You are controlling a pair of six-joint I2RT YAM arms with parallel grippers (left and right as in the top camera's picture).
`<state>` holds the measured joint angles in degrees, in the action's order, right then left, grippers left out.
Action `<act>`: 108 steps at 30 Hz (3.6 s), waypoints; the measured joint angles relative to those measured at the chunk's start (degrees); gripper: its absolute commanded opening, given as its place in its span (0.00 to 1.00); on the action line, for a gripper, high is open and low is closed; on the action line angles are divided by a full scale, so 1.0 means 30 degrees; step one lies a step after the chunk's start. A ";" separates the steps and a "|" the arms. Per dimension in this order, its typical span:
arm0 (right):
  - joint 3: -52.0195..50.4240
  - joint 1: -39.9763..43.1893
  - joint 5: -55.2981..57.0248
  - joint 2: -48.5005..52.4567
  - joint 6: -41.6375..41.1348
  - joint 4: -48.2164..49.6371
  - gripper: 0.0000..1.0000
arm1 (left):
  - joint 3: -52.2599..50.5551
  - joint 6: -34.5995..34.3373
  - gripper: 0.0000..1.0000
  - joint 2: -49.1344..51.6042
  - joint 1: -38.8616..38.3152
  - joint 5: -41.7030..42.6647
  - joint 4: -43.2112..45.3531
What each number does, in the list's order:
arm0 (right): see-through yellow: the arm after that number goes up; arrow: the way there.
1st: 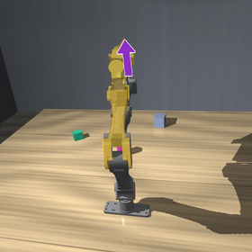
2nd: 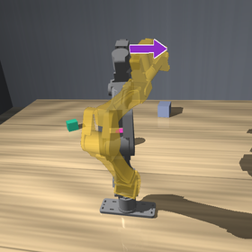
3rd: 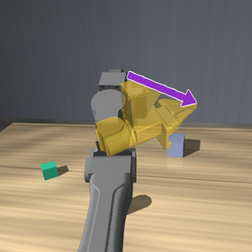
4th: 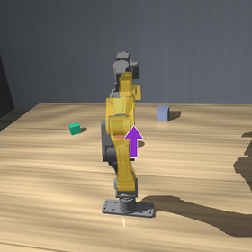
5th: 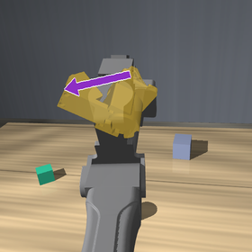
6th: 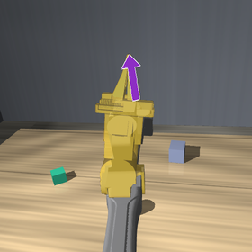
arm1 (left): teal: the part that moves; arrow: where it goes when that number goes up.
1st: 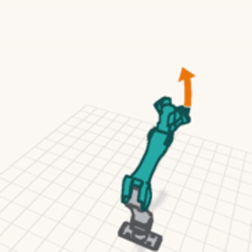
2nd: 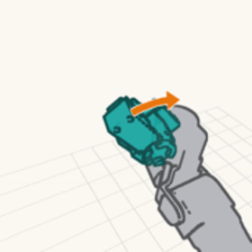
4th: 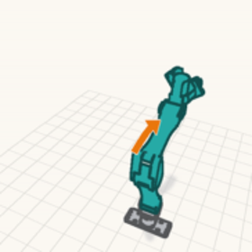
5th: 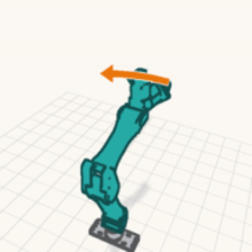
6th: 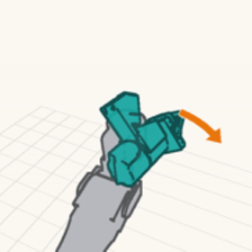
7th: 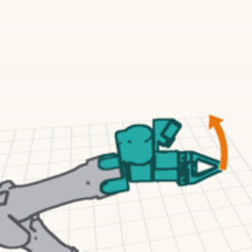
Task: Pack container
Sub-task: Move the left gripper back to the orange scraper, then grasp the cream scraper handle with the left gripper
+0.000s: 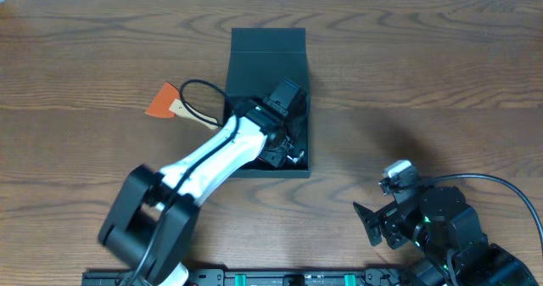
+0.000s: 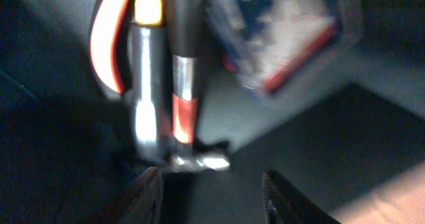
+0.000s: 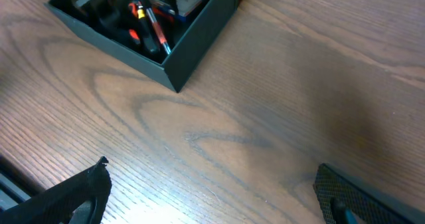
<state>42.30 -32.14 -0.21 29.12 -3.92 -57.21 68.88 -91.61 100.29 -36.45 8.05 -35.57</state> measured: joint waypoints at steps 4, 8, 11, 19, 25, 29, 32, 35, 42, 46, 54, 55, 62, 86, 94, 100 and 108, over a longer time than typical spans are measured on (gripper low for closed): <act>0.0000 0.0000 0.0000 0.0000 0.0000 0.0007 0.99 | 0.0007 0.0080 0.66 -0.3126 0.0240 -0.1829 -0.0525; 0.0000 0.0000 0.0000 0.0000 0.0000 0.0007 0.99 | 0.0153 0.0051 0.74 -0.6645 0.1581 -0.4357 -0.2433; 0.0000 0.0000 0.0000 0.0000 0.0000 0.0007 0.99 | 0.0197 0.0066 0.85 -0.8335 0.3585 -0.5894 -0.4087; 0.0000 0.0000 0.0000 0.0000 0.0000 0.0007 0.99 | 0.0233 0.1115 0.93 -0.7533 0.9158 -0.5559 -0.4809; 0.0000 0.0000 0.0000 0.0000 0.0000 0.0007 0.99 | 0.1647 0.3847 0.93 -0.4036 1.1366 -0.3322 -0.4983; 0.0000 0.0000 0.0000 0.0000 0.0000 0.0000 0.99 | 0.3621 0.5217 0.93 -0.1698 1.1788 -0.2237 -0.5727; 0.0000 0.0000 0.0000 0.0000 0.0000 0.0007 0.99 | 0.4830 0.5763 0.93 -0.0211 1.1890 -0.1814 -0.6470; 0.0000 0.0000 0.0000 0.0000 0.0000 0.0007 0.99 | 0.5442 0.6091 0.93 0.0954 1.1897 -0.1450 -0.6892; 0.0000 0.0000 0.0000 0.0000 0.0000 0.0007 0.99 | 0.5595 0.6215 0.93 0.3373 1.1897 -0.0576 -0.7002; 0.0000 0.0000 0.0000 0.0000 0.0000 0.0007 0.99 | 0.5595 0.6288 0.92 0.4415 1.1897 -0.0168 -0.7002; 0.0000 0.0000 0.0000 0.0000 0.0000 0.0007 0.99 | 0.5756 0.6528 0.92 0.5996 1.1897 0.0401 -0.6448; 0.0000 0.0000 0.0000 0.0000 0.0000 0.0007 0.99 | 0.5850 0.6550 0.92 0.6164 1.1897 0.0430 -0.6360; 0.0000 0.0000 0.0000 0.0000 0.0000 0.0007 0.99 | 0.6419 0.6834 0.88 0.6783 1.1927 0.0707 -0.5690; 0.0000 0.0000 0.0000 0.0000 0.0000 0.0007 0.99 | 0.6455 0.7118 0.24 0.7657 1.2262 0.0838 -0.5661; 0.0000 0.0000 0.0000 0.0000 0.0000 0.0007 0.99 | 0.6455 0.7147 0.19 0.7650 1.2327 0.0831 -0.5523; 0.0000 0.0000 0.0000 0.0000 0.0000 0.0007 0.99 | 0.6455 0.7555 0.15 0.7060 1.2619 0.0532 -0.5552; 0.0000 0.0000 0.0000 0.0000 0.0000 0.0007 0.99 | 0.6455 0.8065 0.15 0.2936 1.2735 -0.0277 -0.5748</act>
<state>42.30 -32.14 -0.21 29.12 -3.92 -57.19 88.25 -67.42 109.10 1.76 7.22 -52.82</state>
